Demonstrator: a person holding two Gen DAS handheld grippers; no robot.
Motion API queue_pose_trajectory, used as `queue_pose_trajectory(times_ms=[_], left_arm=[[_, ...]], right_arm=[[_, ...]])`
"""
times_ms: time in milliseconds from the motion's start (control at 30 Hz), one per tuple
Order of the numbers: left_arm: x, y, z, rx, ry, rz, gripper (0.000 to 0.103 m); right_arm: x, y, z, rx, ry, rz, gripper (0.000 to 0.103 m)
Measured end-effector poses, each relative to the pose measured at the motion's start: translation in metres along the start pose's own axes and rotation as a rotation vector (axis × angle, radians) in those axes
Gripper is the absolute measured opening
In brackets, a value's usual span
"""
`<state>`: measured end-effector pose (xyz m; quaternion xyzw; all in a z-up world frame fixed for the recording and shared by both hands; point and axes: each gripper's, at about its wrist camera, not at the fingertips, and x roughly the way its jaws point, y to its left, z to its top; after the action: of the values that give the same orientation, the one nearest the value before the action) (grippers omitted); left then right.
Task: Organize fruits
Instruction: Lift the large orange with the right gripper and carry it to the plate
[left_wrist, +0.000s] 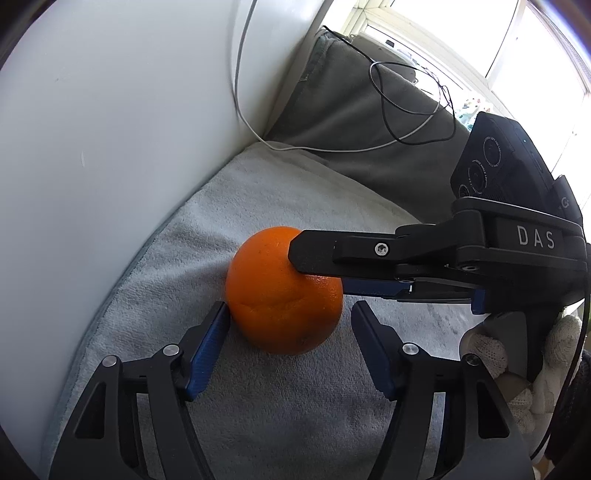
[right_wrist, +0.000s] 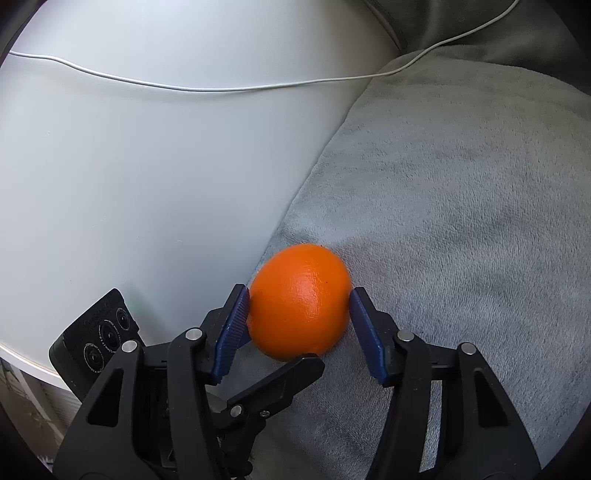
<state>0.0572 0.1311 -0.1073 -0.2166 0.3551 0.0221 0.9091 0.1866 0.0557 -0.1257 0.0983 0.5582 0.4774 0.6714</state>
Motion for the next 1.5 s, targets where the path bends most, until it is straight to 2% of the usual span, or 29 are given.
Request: queue_pose_trajectory(times_ms=[333, 567, 867, 1500], left_arm=[[-0.005, -0.013, -0.001, 0.023, -0.029, 0.009, 0.067], [-0.008, -0.034, 0.000, 0.071, -0.052, 0.010, 0.066], [-0.009, -0.069, 0.004, 0.130, -0.076, -0.014, 0.066], [0.009, -0.164, 0.008, 0.248, -0.073, -0.141, 0.066]], right_arm=[[-0.009, -0.004, -0.001, 0.018, -0.018, 0.002, 0.059], [-0.035, -0.011, -0.002, 0.033, -0.055, 0.011, 0.059], [-0.077, -0.022, -0.012, 0.055, -0.118, 0.011, 0.059], [-0.200, -0.060, -0.045, 0.115, -0.266, -0.046, 0.059]])
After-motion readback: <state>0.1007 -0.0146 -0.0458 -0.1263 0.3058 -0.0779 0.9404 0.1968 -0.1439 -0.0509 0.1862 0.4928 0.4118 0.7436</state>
